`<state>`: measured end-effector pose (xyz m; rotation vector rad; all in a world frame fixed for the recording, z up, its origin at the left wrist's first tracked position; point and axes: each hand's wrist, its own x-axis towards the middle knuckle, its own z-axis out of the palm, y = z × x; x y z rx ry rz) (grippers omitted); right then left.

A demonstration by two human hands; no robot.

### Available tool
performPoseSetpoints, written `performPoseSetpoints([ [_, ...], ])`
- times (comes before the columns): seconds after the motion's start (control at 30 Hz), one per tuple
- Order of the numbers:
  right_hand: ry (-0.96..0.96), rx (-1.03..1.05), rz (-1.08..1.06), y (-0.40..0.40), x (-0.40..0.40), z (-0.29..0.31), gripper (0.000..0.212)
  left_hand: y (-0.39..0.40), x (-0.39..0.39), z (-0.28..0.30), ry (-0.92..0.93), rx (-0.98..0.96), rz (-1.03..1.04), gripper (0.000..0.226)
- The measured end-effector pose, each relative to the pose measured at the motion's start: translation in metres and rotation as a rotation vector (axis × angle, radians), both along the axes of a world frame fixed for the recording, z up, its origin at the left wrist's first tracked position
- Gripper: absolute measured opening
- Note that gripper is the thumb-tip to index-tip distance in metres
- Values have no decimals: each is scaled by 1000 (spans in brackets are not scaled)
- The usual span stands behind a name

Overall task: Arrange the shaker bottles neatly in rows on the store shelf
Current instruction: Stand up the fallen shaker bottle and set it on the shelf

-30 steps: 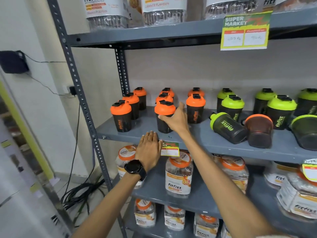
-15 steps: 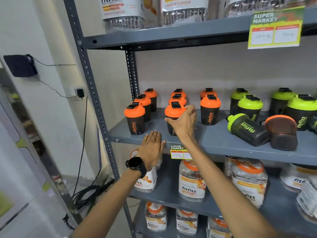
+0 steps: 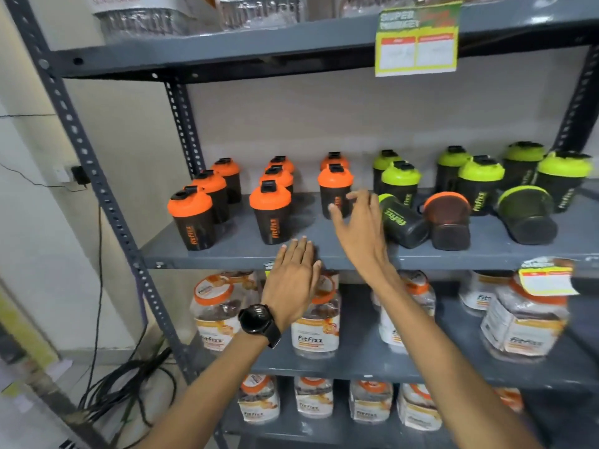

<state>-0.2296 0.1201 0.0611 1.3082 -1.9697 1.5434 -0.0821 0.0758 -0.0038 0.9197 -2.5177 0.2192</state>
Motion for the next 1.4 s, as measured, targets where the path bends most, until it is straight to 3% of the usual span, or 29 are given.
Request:
performPoseSetpoints([
  [0.17,28,35,-231,55,-76,30,36,30,-57,5,-18,17,-38,65],
  [0.3,-99,155,-346,83,-129,44,50,42,-84,9,-7,91,-20,55],
  [0.43,-436,395,-297,85,-170,47,79,42,-95,11,-6,174,5,54],
  [0.57,-600,544,-119,72,-201,38,107,39,-96,7,-20,191,32,55],
  [0.67,-690,506,-10,69,-212,27,100,39,-96,6,-31,198,35,56],
  [0.8,-798,398,52,84,-202,32,64,38,-96,5,-39,193,34,57],
  [0.83,-809,391,62,87,-202,32,69,37,-96,5,-44,194,32,57],
  [0.93,-784,344,51,91,-206,30,93,36,-94,4,-50,202,24,59],
  [1.1,-561,272,-73,116,-174,45,76,30,-86,3,-53,179,9,59],
  [1.4,-240,57,4,103,-75,68,95,9,-42,4,-40,164,54,58],
])
